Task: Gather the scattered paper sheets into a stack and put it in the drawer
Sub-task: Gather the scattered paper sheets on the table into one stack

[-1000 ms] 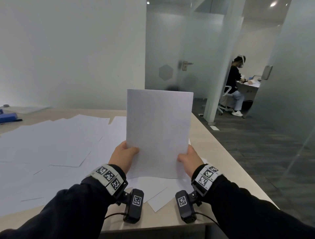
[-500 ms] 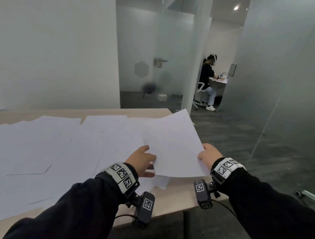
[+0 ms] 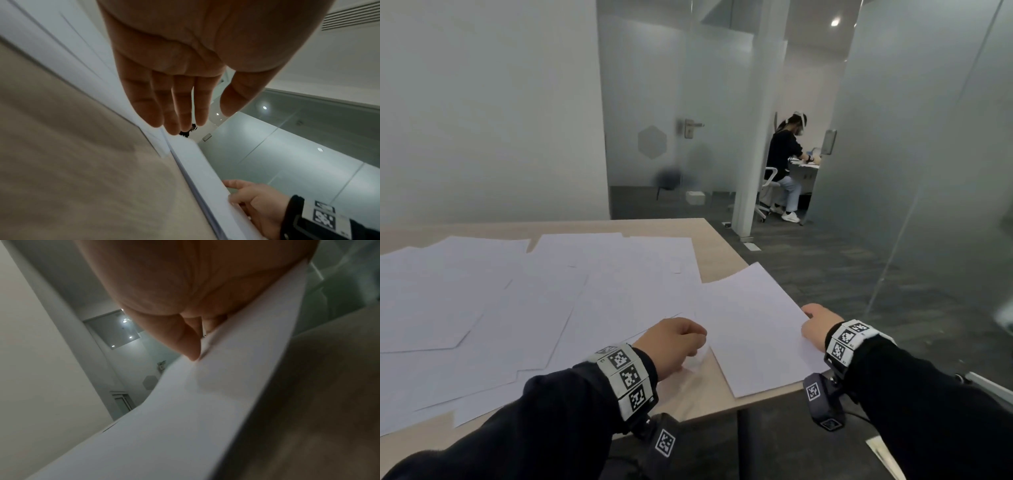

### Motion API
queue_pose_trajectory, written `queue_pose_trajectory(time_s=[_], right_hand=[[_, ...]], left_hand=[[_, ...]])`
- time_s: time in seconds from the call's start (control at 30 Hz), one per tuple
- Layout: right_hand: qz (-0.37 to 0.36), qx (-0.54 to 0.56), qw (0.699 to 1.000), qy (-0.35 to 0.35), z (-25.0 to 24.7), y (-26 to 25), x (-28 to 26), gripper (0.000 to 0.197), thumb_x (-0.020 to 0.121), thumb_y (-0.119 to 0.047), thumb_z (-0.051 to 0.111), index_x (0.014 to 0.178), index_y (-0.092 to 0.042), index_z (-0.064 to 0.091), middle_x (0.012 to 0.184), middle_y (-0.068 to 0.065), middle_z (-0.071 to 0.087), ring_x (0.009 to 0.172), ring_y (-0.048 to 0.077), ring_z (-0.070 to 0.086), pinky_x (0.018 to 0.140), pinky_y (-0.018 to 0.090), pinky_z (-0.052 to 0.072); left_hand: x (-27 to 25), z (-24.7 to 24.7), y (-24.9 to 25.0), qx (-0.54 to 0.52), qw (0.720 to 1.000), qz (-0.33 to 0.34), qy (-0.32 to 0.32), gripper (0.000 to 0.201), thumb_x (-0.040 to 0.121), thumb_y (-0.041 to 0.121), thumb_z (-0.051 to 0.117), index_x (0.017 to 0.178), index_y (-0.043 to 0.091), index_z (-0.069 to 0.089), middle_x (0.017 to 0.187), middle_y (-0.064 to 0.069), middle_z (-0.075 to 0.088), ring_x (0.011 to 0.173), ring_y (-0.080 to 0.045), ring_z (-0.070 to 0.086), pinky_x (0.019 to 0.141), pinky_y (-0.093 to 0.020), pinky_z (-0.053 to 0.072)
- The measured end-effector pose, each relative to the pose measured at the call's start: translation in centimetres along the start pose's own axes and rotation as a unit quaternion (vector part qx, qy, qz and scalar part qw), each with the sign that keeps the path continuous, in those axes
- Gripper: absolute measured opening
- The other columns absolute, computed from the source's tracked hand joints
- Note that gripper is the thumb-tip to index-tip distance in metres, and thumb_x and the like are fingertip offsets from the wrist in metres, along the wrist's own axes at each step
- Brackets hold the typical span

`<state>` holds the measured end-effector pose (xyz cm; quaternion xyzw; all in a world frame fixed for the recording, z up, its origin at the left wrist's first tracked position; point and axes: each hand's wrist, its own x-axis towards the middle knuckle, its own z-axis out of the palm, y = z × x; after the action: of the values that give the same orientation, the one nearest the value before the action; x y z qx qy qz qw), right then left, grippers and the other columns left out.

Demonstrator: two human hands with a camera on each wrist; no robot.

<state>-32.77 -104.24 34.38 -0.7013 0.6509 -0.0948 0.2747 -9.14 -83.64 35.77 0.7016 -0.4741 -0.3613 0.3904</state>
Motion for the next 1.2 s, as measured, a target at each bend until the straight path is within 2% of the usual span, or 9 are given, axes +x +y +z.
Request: queue_pose_trajectory(time_s=[0.1,0.27,0.37,0.5,0.6,0.8,0.93,1.03,1.2], right_hand=[[-0.024,-0.003,0.999,0.048,-0.3,-1.1,-0.5,0.058,0.091,-0.013,0.045,0.148,-0.023,0.040,0.146,0.015,0.045,0.119,0.034,0.055,0.100,0.037,0.047],[-0.155,0.023,0.987,0.017,0.9,-6.1,-3.8,0.037,0.092,-0.019,0.052,0.128,-0.025,0.059,0.132,0.002,0.057,0.118,0.023,0.056,0.096,0.030,0.044],[-0.255,-0.012,0.966,-0.045,3.5,-9.8,-7.5,0.029,0.095,-0.025,0.052,0.122,-0.025,0.062,0.126,-0.004,0.061,0.118,0.016,0.057,0.097,0.027,0.043],[-0.321,-0.155,0.930,-0.094,8.1,-11.5,-11.6,0.046,0.089,-0.052,0.046,0.133,-0.041,0.049,0.142,-0.013,0.052,0.128,0.014,0.051,0.108,0.038,0.039],[-0.329,-0.205,0.915,-0.115,10.4,-11.5,-13.8,0.060,0.082,-0.063,0.041,0.139,-0.045,0.038,0.149,-0.017,0.044,0.135,0.014,0.045,0.111,0.043,0.034],[-0.384,-0.234,0.889,-0.085,13.0,-10.6,-16.3,0.061,0.089,-0.060,0.040,0.146,-0.041,0.032,0.157,-0.013,0.029,0.145,0.012,0.026,0.115,0.047,0.023],[-0.422,-0.178,0.886,-0.078,13.9,-10.1,-16.3,0.063,0.091,-0.063,0.039,0.149,-0.043,0.026,0.162,-0.013,0.022,0.149,0.008,0.018,0.120,0.042,0.018],[-0.398,-0.213,0.890,-0.062,14.6,-9.9,-16.4,0.073,0.086,-0.073,0.030,0.151,-0.043,0.019,0.165,-0.009,0.012,0.152,0.013,0.008,0.121,0.046,0.011],[-0.471,-0.201,0.855,-0.083,15.1,-9.7,-17.4,0.071,0.085,-0.073,0.033,0.149,-0.045,0.021,0.163,-0.013,0.018,0.150,0.011,0.016,0.121,0.044,0.015]], left_hand=[[-1.2,-1.2,-0.4,0.084,0.996,0.032,0.020,0.019,0.094,0.029,0.056,0.107,0.031,0.070,0.106,0.017,0.068,0.101,-0.003,0.060,0.094,-0.029,0.050],[-3.3,-2.6,-2.1,0.224,0.974,0.032,0.006,0.031,0.094,0.041,0.054,0.124,0.037,0.062,0.131,0.017,0.059,0.122,-0.005,0.053,0.101,-0.024,0.038],[-4.2,-2.6,-3.7,0.338,0.941,0.028,-0.015,0.058,0.093,0.056,0.047,0.147,0.037,0.039,0.155,0.017,0.037,0.142,-0.009,0.035,0.117,-0.035,0.027],[-5.7,-2.2,-5.8,0.479,0.876,0.033,-0.042,0.083,0.087,0.073,0.037,0.156,0.034,0.015,0.165,0.012,0.010,0.153,-0.018,0.009,0.120,-0.050,0.014],[-6.7,-2.5,-7.4,0.506,0.861,0.042,-0.019,0.089,0.084,0.080,0.036,0.156,0.033,0.013,0.166,0.012,0.008,0.153,-0.017,0.007,0.121,-0.050,0.013],[-8.0,-3.8,-9.2,0.522,0.849,0.067,0.041,0.089,0.077,0.084,0.038,0.151,0.036,0.024,0.162,0.012,0.020,0.150,-0.015,0.016,0.118,-0.048,0.020],[-8.8,-4.7,-10.8,0.519,0.852,0.026,0.062,0.107,0.069,0.092,0.033,0.155,0.038,0.001,0.166,0.009,0.000,0.153,-0.018,-0.001,0.122,-0.050,0.007],[-9.5,-5.4,-11.4,0.523,0.848,0.019,0.084,0.109,0.070,0.092,0.034,0.156,0.036,0.000,0.166,0.012,0.007,0.153,-0.016,0.004,0.121,-0.049,0.007],[-10.2,-5.7,-12.1,0.525,0.843,-0.003,0.120,0.111,0.065,0.096,0.030,0.155,0.039,-0.001,0.166,0.009,-0.006,0.153,-0.019,-0.009,0.121,-0.054,0.004]])
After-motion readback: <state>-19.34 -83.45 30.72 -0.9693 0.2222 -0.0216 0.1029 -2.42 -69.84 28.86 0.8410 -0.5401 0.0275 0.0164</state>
